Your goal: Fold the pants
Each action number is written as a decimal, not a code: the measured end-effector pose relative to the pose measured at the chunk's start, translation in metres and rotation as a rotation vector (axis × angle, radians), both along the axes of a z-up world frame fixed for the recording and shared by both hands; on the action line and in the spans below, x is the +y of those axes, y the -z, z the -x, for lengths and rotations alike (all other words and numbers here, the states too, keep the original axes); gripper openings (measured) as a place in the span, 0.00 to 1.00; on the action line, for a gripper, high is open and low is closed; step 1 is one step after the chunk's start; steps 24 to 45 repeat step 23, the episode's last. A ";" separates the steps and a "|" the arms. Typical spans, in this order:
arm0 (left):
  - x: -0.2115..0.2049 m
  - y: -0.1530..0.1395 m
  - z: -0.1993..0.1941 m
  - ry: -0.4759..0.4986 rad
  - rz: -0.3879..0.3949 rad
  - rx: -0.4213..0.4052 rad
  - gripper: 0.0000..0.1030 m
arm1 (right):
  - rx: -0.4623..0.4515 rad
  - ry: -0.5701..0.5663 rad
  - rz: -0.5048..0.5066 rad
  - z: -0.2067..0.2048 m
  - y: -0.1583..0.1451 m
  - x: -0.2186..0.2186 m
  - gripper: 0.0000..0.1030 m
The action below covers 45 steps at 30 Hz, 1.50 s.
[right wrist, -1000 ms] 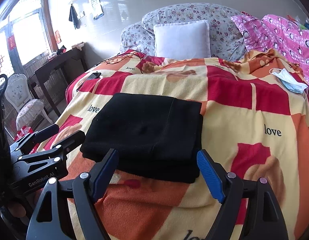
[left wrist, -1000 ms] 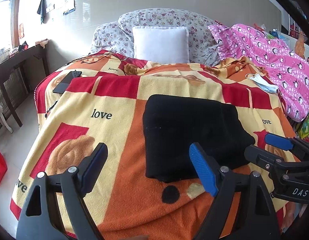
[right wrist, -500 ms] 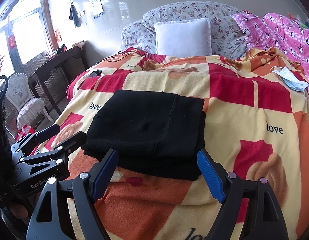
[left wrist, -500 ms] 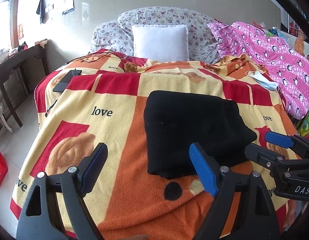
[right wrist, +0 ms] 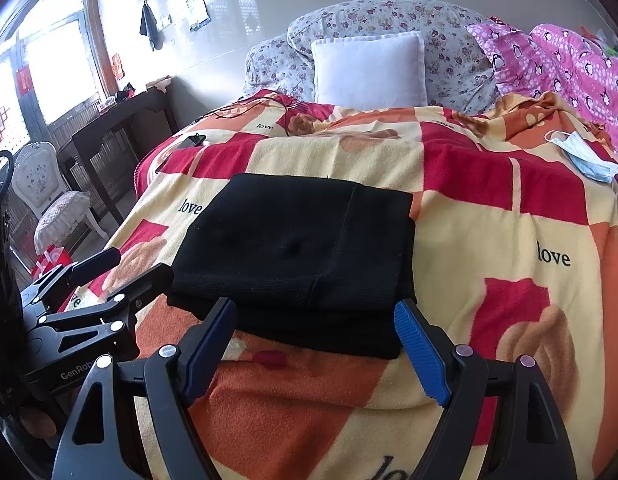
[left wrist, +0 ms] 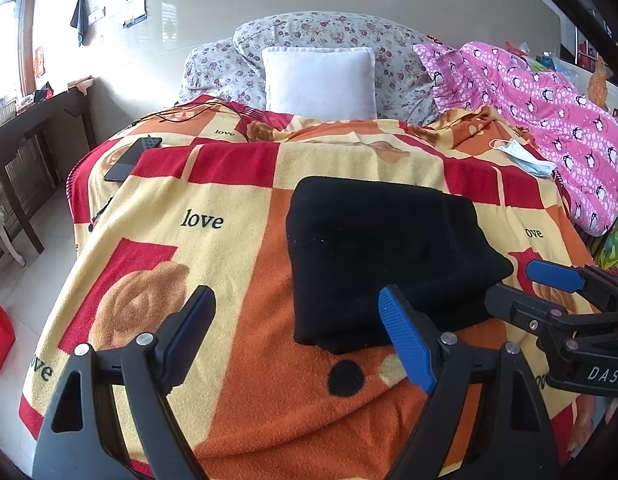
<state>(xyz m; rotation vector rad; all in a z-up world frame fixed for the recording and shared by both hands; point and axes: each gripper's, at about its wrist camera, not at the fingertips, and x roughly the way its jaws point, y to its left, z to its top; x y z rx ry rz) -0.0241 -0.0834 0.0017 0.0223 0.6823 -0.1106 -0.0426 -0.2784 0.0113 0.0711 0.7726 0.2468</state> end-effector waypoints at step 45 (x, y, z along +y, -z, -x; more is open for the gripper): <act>0.003 0.000 0.001 0.007 0.000 -0.005 0.83 | 0.008 0.032 0.012 -0.003 0.004 -0.014 0.80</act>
